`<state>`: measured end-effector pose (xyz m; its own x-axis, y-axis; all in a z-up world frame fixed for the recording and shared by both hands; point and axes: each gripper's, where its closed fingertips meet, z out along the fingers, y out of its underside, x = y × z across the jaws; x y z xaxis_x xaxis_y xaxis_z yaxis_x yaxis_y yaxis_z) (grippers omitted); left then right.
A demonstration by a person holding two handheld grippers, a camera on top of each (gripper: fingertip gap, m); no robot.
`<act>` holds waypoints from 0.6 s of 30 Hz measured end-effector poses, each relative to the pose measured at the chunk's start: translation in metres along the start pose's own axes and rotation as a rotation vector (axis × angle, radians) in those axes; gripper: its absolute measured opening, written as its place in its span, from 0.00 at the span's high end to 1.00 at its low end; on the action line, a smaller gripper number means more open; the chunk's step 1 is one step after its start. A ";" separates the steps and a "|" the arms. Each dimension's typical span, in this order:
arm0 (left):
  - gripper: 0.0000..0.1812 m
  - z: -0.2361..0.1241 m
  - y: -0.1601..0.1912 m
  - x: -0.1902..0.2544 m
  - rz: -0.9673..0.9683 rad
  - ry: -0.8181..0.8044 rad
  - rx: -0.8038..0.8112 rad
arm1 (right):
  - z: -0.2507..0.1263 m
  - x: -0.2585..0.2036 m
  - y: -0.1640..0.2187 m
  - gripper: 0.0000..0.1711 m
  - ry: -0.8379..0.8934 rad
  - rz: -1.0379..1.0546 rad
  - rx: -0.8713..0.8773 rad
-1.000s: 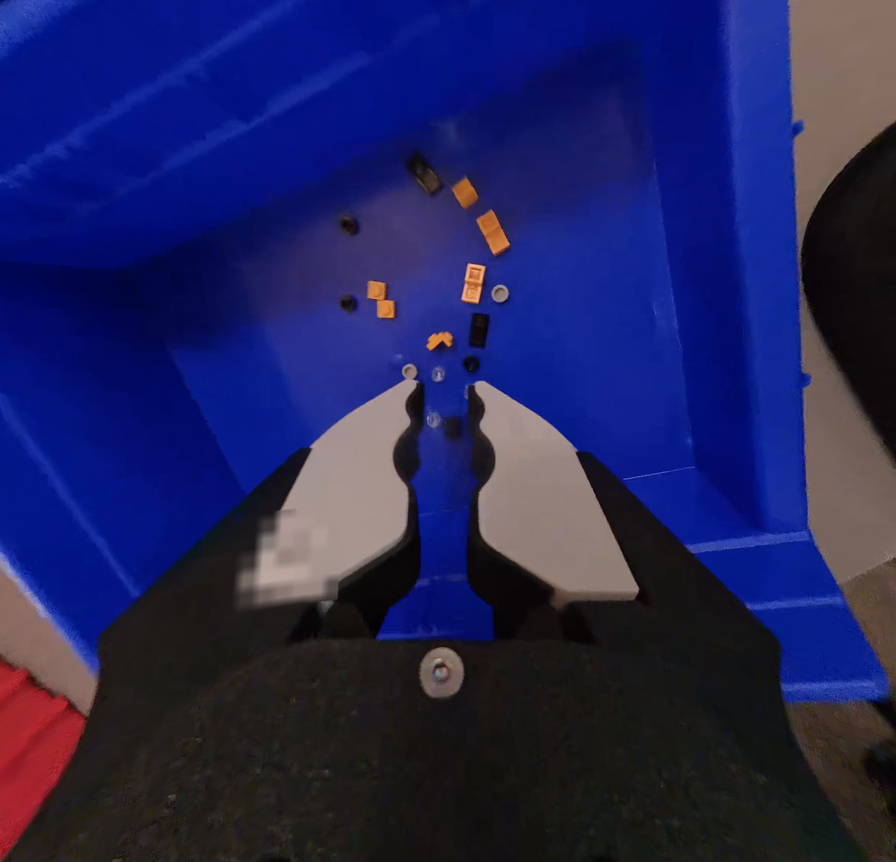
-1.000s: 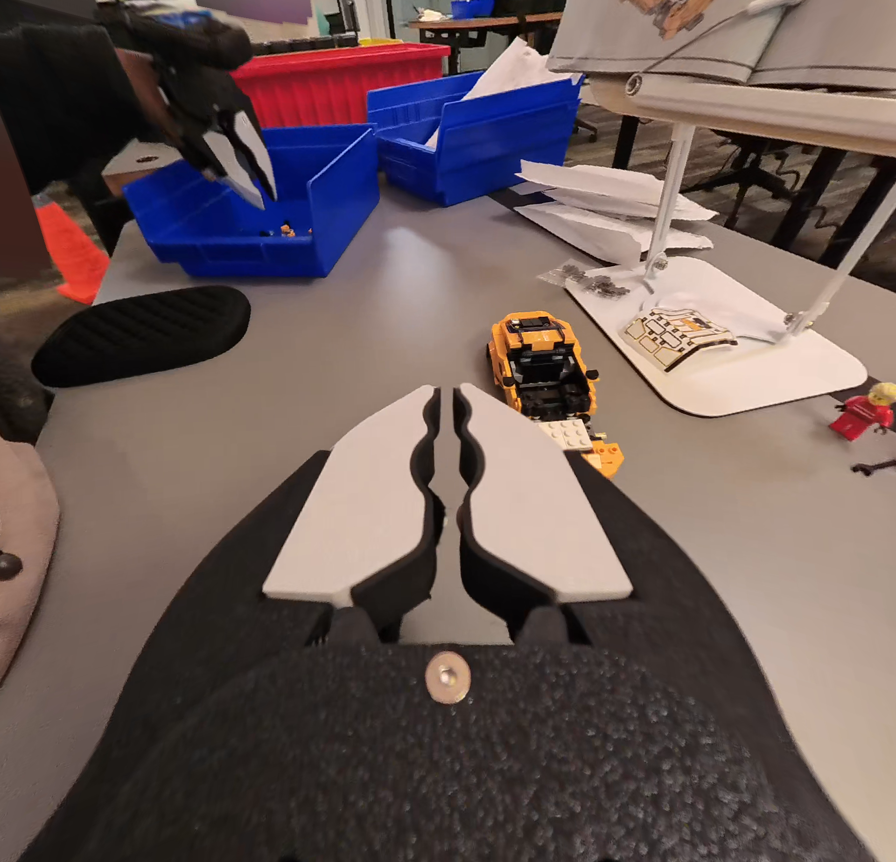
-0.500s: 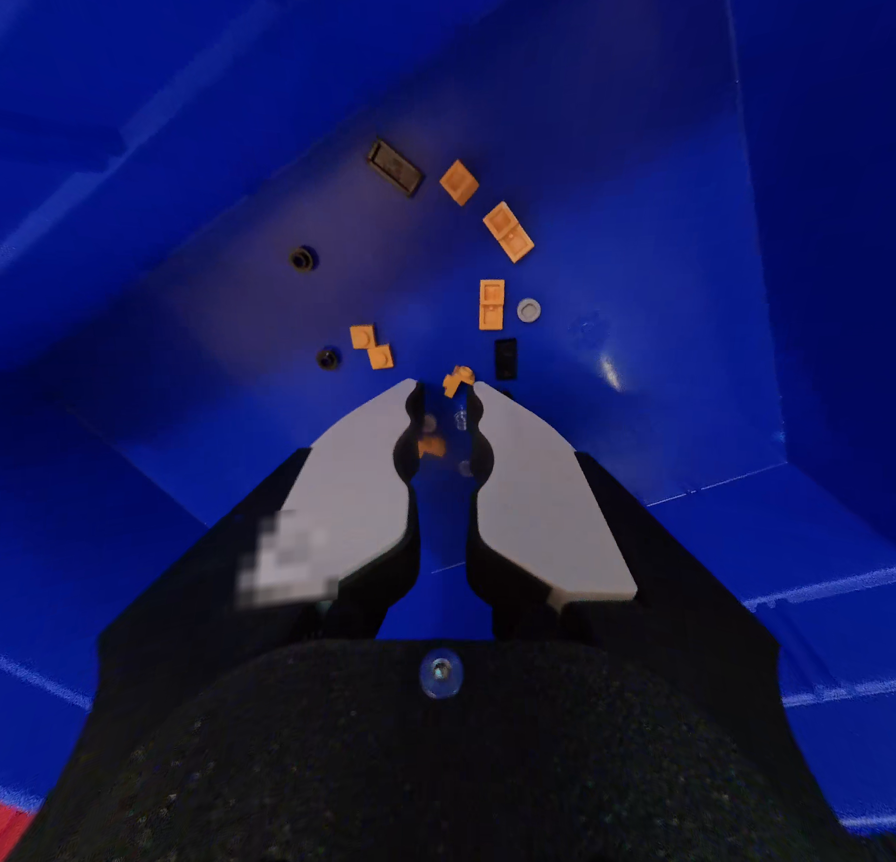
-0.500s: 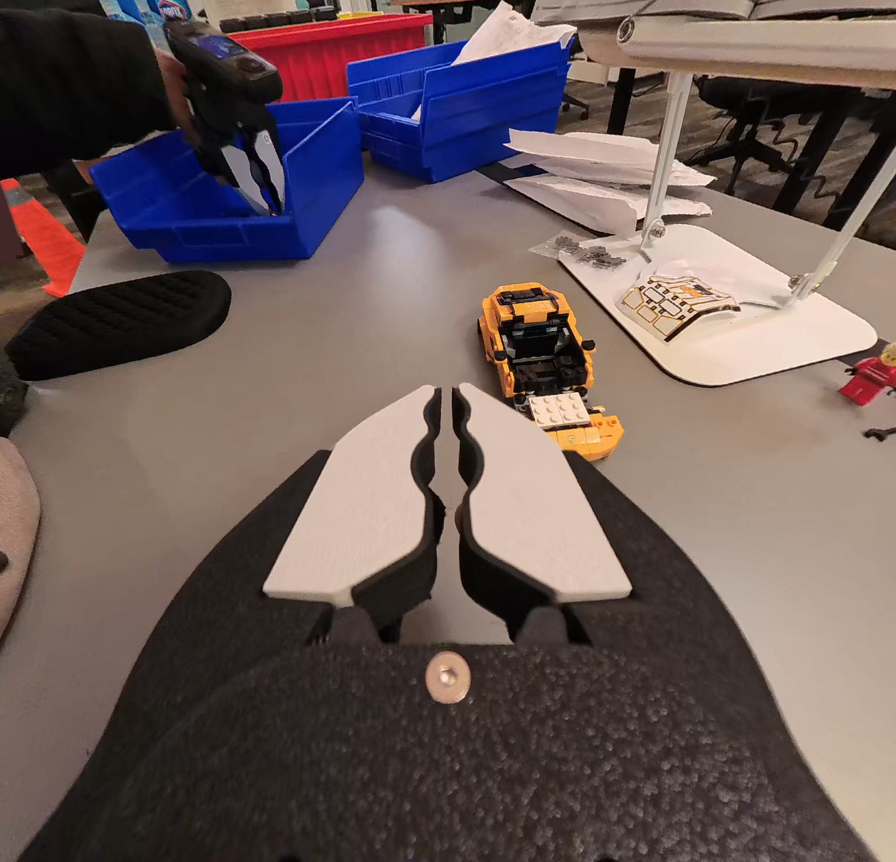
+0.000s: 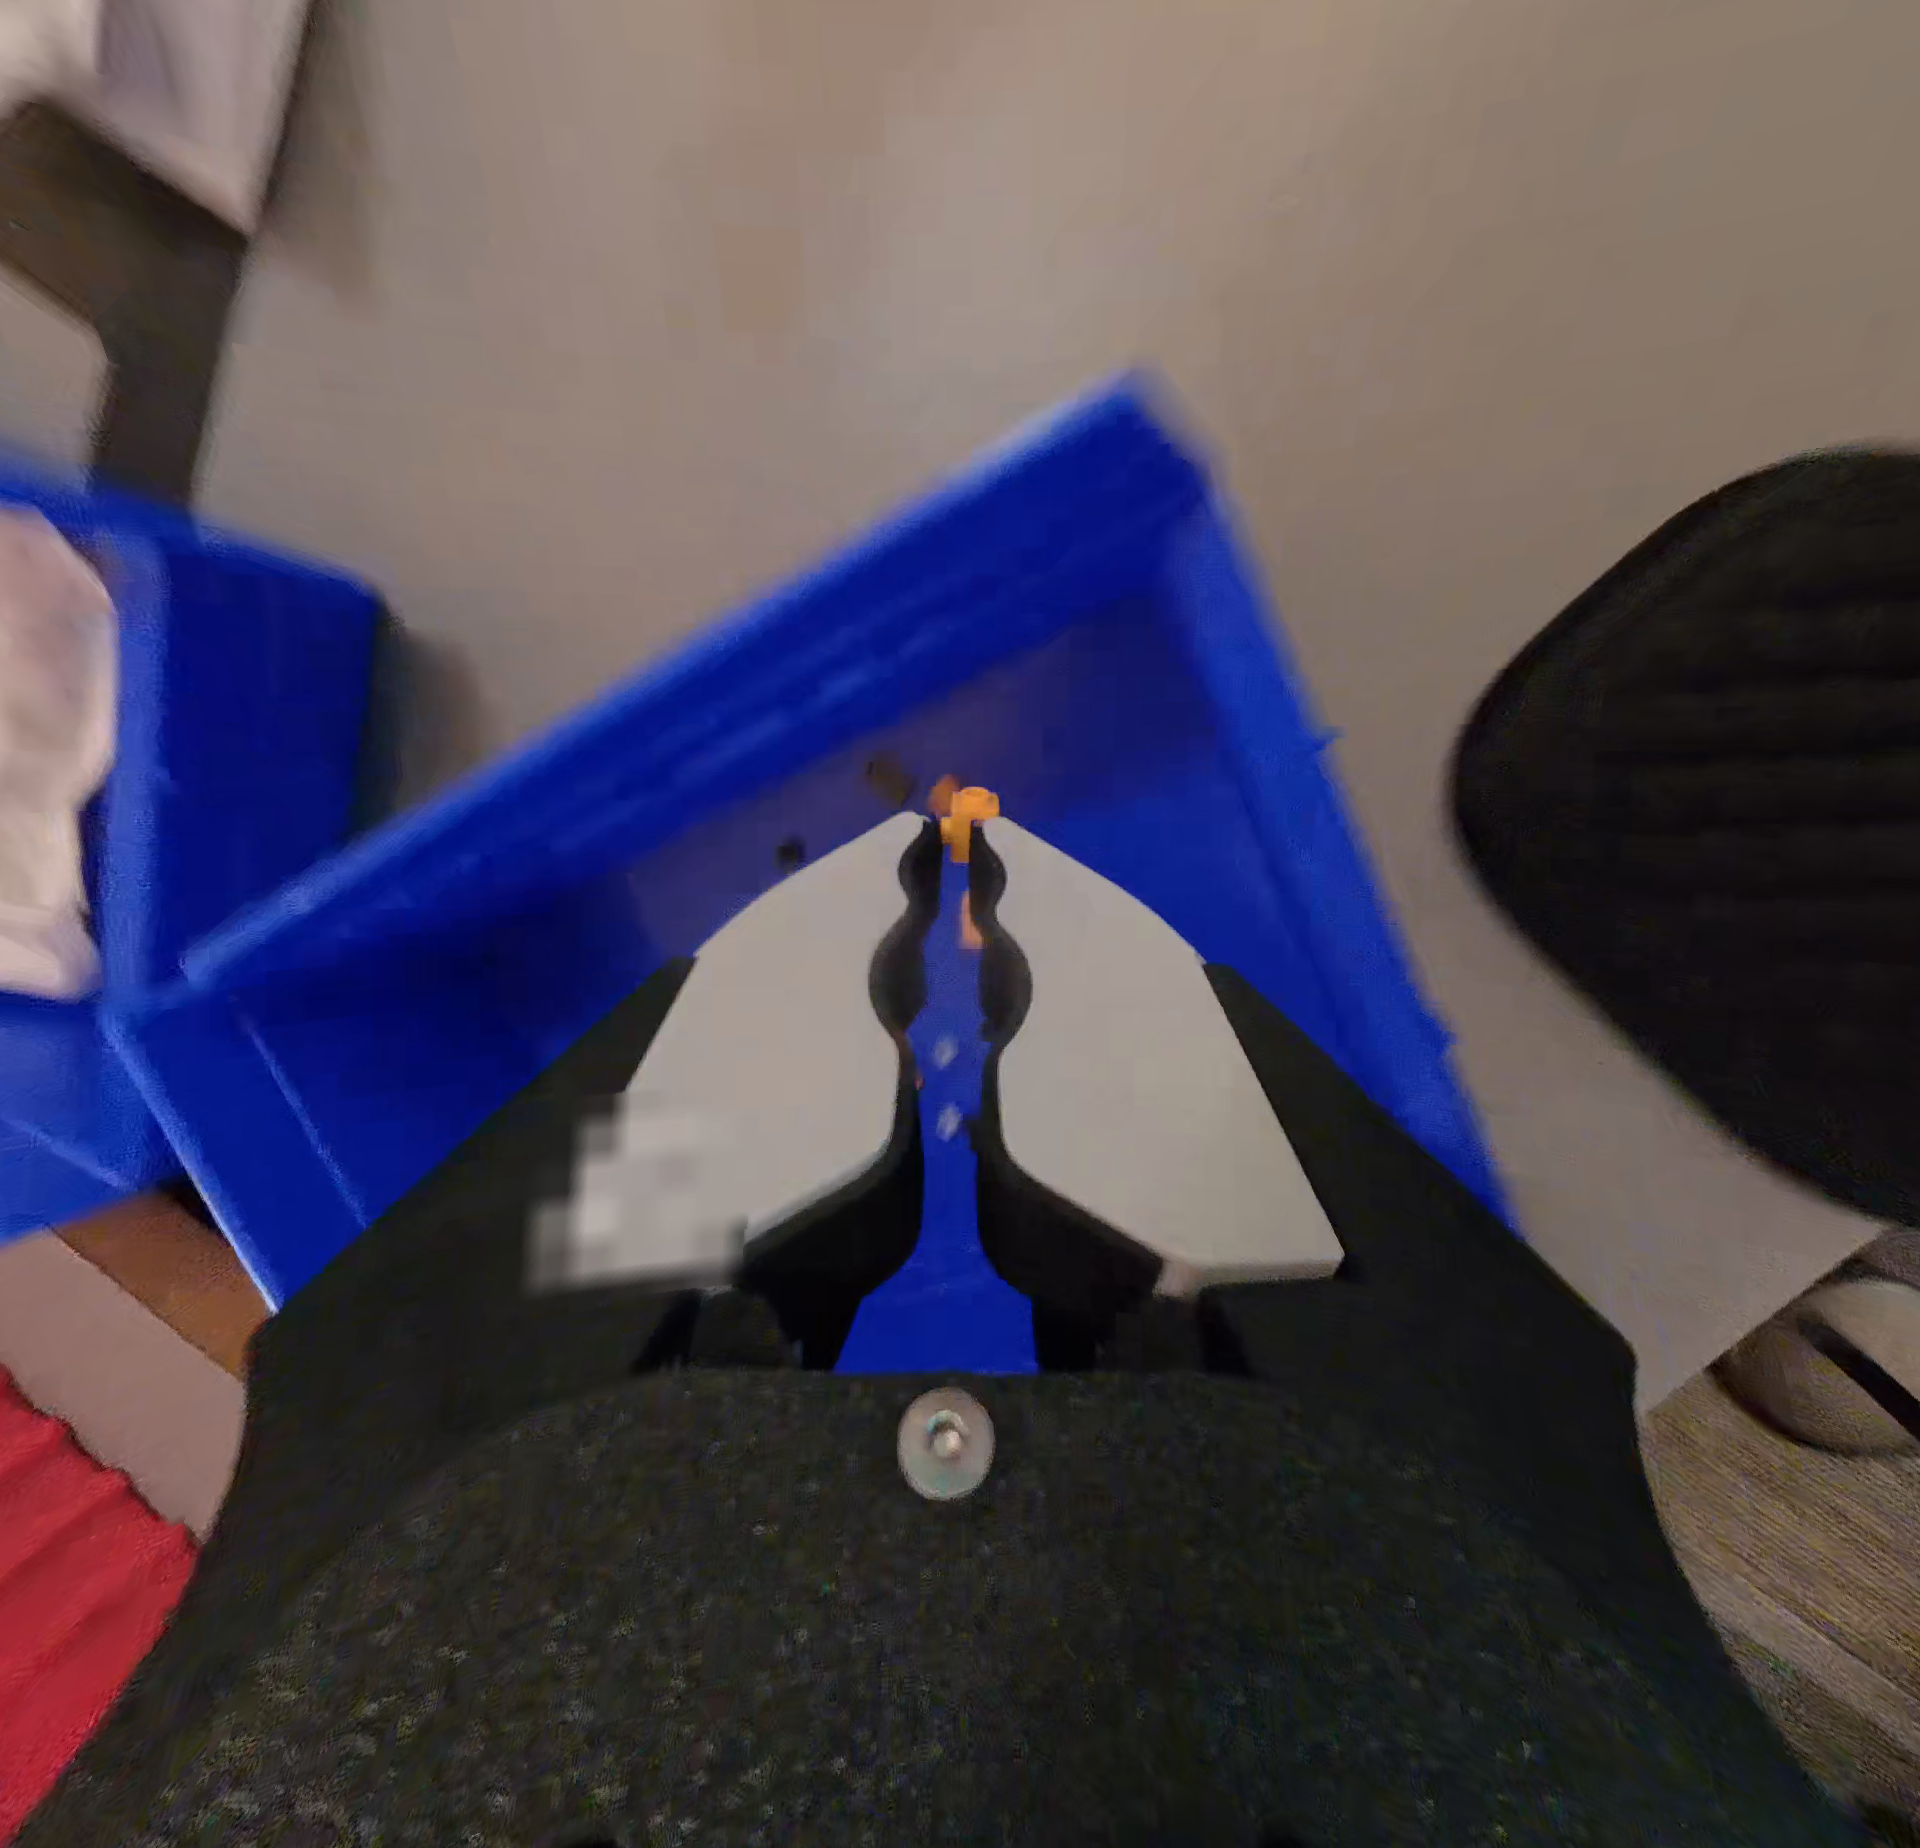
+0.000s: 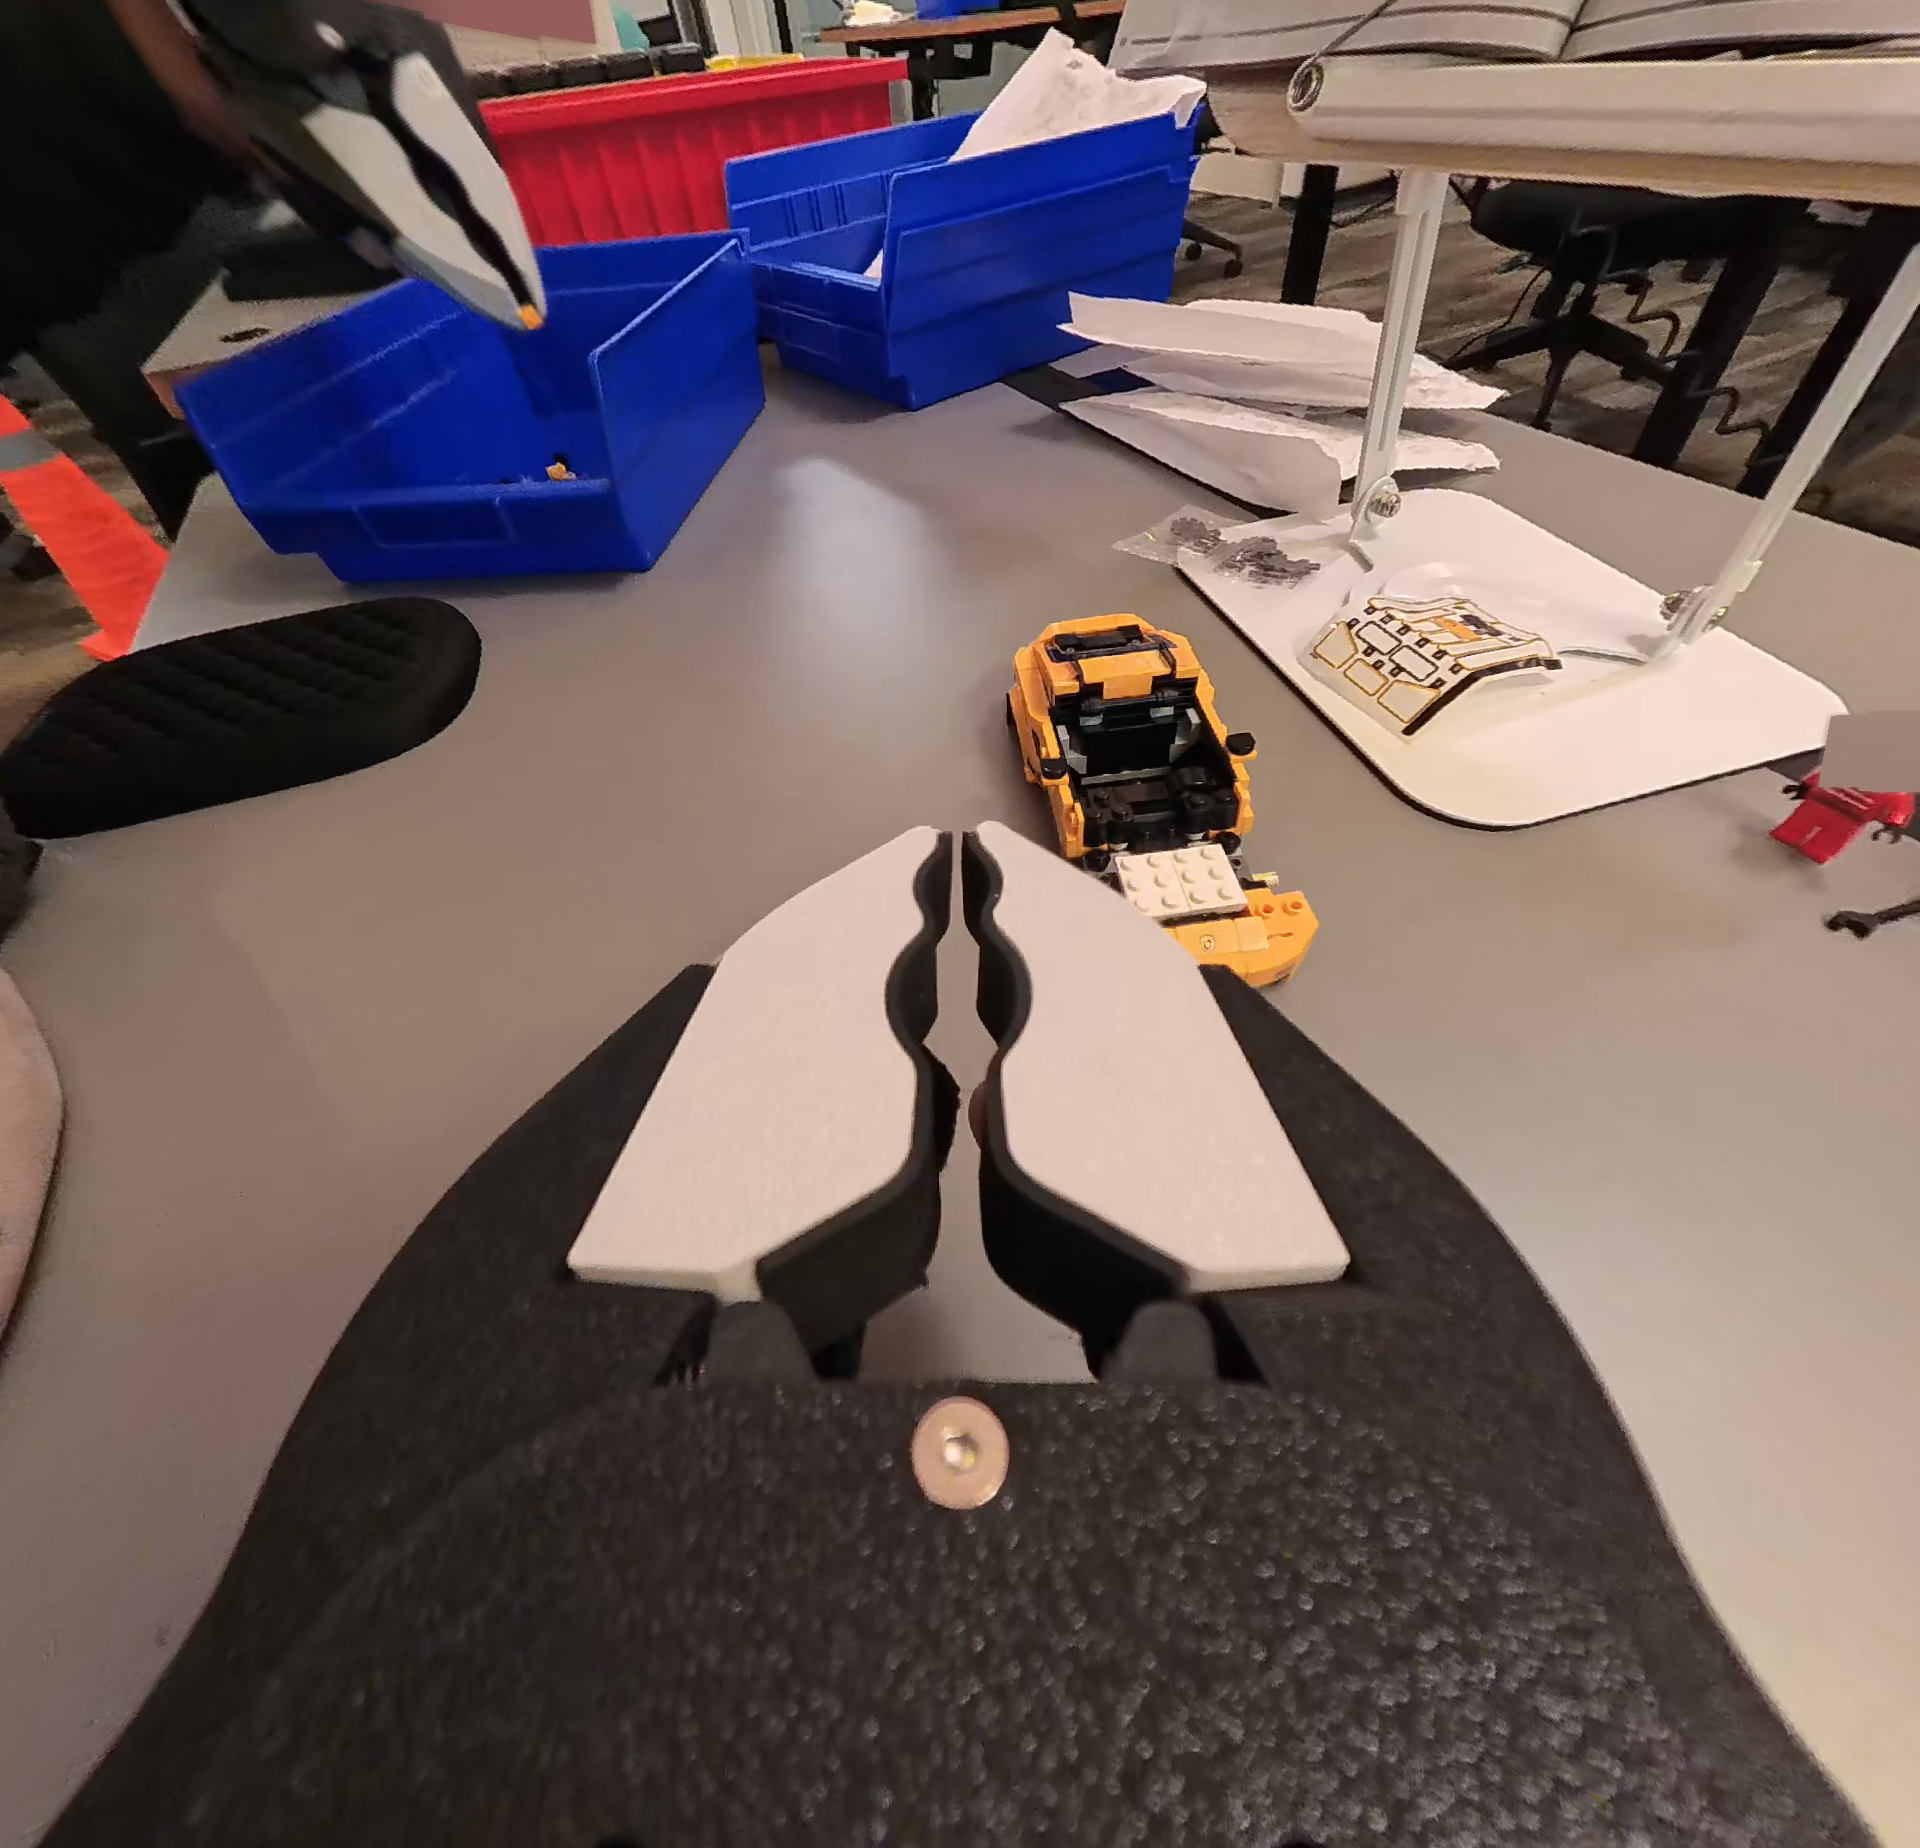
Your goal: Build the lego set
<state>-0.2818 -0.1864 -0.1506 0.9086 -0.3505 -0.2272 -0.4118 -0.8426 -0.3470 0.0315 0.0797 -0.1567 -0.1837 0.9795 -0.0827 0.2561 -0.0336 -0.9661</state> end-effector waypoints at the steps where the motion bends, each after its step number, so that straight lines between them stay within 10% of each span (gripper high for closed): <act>1: 0.97 -0.006 -0.023 0.015 0.036 0.009 0.047 | 0.000 0.001 0.000 0.99 0.002 0.003 0.005; 7: 0.97 0.028 -0.131 0.128 0.270 0.172 0.170 | -0.006 0.008 -0.009 0.99 0.055 0.005 0.060; 18: 0.98 0.125 -0.221 0.227 0.476 0.425 0.134 | -0.018 0.018 -0.018 1.00 0.101 0.022 0.139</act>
<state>0.0066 -0.0280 -0.2392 0.5614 -0.8274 -0.0136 -0.7563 -0.5063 -0.4144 0.0412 0.1013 -0.1364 -0.0813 0.9930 -0.0862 0.1243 -0.0757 -0.9894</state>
